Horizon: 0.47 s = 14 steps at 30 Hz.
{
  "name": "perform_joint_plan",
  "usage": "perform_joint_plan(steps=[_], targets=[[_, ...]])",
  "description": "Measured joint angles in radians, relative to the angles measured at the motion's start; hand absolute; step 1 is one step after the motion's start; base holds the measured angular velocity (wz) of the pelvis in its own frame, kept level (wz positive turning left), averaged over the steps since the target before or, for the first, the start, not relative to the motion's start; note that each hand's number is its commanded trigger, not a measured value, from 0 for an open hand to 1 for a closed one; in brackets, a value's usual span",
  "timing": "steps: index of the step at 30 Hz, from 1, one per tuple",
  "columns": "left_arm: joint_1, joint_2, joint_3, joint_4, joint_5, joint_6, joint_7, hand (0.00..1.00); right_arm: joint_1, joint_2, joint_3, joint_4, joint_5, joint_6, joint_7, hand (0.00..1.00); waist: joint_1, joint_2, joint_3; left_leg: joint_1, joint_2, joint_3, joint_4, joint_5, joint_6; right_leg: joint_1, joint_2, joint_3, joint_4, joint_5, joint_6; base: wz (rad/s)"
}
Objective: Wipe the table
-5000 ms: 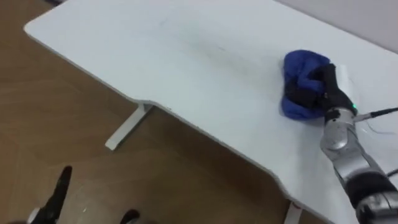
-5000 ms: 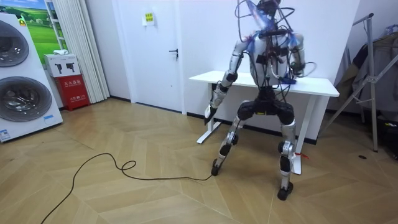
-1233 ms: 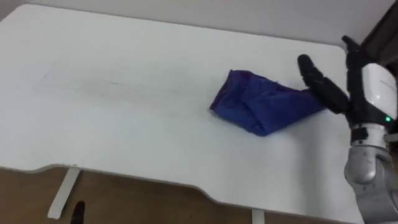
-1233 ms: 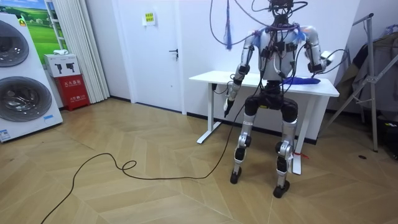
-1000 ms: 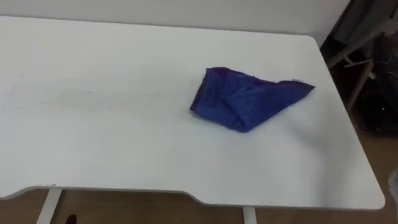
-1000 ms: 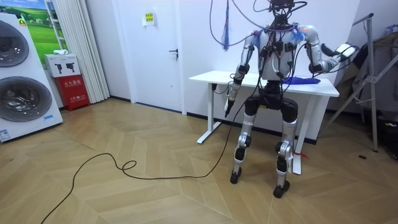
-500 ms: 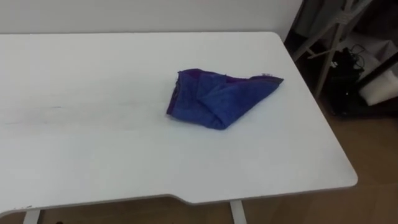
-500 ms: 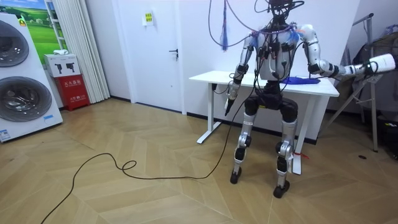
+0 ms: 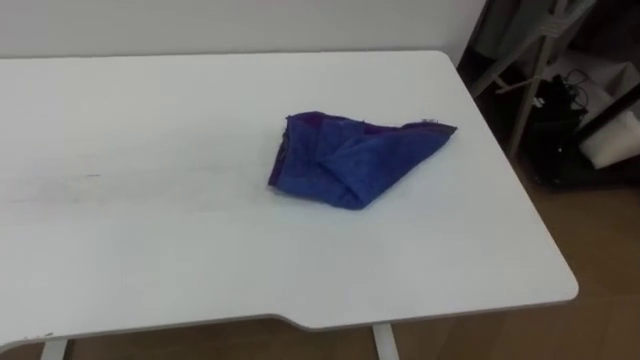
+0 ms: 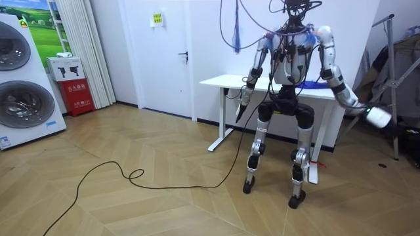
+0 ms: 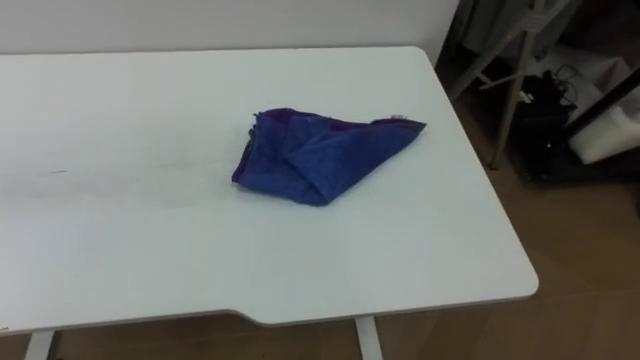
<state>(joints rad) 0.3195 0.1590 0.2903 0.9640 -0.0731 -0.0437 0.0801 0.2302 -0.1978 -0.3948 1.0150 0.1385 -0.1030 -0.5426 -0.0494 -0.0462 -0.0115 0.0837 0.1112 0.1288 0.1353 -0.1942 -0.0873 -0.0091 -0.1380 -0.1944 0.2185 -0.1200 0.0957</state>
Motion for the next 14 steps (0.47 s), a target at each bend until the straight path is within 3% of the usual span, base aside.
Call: perform_joint_plan(steps=[1,5,8,10,14], targets=[[-0.001,0.0,0.0,0.011,0.0,0.0,0.0,0.0,0.0,0.004,0.015,0.023,0.0,0.003,0.016,0.0,-0.001,0.004,-0.0018,0.0,0.0,0.0,0.0,0.0,0.0,0.001,0.0,0.0,0.0,0.0,0.0,0.0],[-0.002,-0.015,-0.004,0.025,0.011,0.0,0.001,0.0,-0.005,0.019,0.118,0.122,-0.027,0.019,0.134,0.0,0.007,0.017,0.0041,0.005,0.0,0.0,0.002,0.0,0.0,0.005,0.0,-0.003,-0.001,-0.001,0.0,0.0],[-0.029,-0.027,-0.049,0.052,0.035,-0.001,0.018,0.0,-0.018,0.039,0.213,0.153,-0.027,0.018,0.205,0.0,0.021,0.018,0.0046,0.004,0.0,-0.002,0.007,-0.002,-0.003,0.015,0.002,-0.001,-0.014,0.0,0.0,0.02],[-0.046,-0.038,-0.087,0.079,0.048,-0.006,0.024,0.0,-0.026,0.073,0.243,0.16,-0.058,0.018,0.246,0.0,0.03,0.02,0.0071,0.004,0.001,-0.009,0.015,-0.003,-0.001,0.022,0.001,-0.003,-0.014,0.0,0.0,0.08],[-0.052,-0.049,-0.12,0.08,0.076,-0.007,0.026,0.0,-0.047,0.096,0.286,0.161,-0.106,0.018,0.283,0.0,0.032,0.024,0.0088,0.006,0.0,-0.01,0.016,-0.006,0.0,0.027,0.001,-0.004,-0.016,0.0,0.0,0.01]])
